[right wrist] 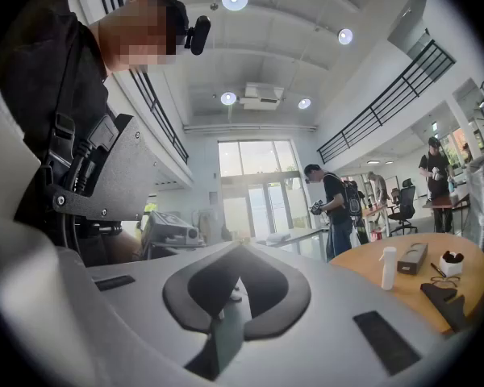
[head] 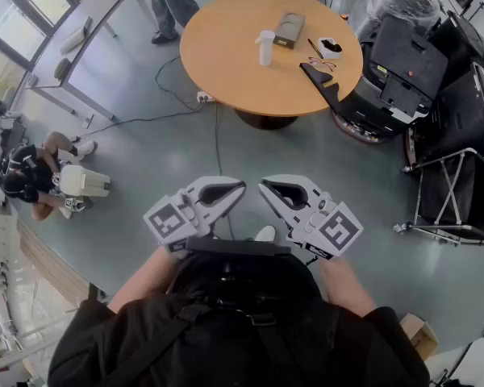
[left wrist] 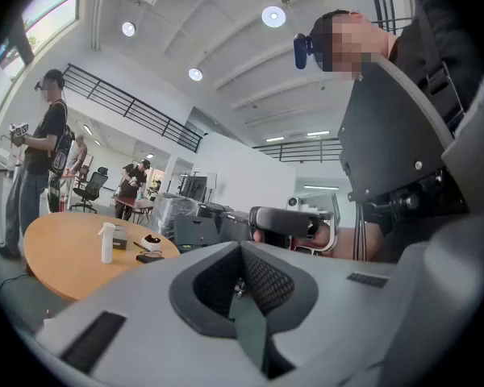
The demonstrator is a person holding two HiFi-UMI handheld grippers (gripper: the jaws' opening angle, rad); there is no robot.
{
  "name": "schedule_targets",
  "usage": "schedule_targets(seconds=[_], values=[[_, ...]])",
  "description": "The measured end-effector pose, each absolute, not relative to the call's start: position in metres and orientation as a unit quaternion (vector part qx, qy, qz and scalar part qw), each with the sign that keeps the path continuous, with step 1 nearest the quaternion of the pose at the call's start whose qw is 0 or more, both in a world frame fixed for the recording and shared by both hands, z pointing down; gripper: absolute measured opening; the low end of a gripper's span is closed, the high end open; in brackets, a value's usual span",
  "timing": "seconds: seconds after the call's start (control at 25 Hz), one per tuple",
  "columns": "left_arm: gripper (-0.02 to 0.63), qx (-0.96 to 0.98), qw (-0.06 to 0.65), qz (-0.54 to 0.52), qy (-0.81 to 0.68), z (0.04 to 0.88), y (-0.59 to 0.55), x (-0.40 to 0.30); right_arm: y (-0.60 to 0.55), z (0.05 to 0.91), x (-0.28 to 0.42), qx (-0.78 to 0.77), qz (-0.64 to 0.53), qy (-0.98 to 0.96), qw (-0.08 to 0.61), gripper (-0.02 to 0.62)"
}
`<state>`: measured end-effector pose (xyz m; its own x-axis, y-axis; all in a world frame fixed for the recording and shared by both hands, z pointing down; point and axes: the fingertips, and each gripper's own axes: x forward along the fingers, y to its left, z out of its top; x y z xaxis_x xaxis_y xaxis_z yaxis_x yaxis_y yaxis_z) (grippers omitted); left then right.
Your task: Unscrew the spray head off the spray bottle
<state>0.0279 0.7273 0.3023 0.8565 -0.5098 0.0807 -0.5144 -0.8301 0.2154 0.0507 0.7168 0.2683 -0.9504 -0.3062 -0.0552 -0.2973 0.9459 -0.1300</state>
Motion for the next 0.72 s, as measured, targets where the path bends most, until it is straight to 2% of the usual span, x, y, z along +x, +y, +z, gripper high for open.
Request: schedule_targets(seconds=[0.36, 0.72], values=[[0.0, 0.953, 0.108, 0.018, -0.282, 0.301, 0.72, 0.072, 0.696, 0.267, 0.102, -0.163, -0.065, 0.983, 0.048, 0.0], [0.0, 0.955, 0.102, 0.017, -0.278, 0.304, 0.706, 0.081, 0.684, 0.271, 0.102, -0.158, -0.073, 0.983, 0.051, 0.0]])
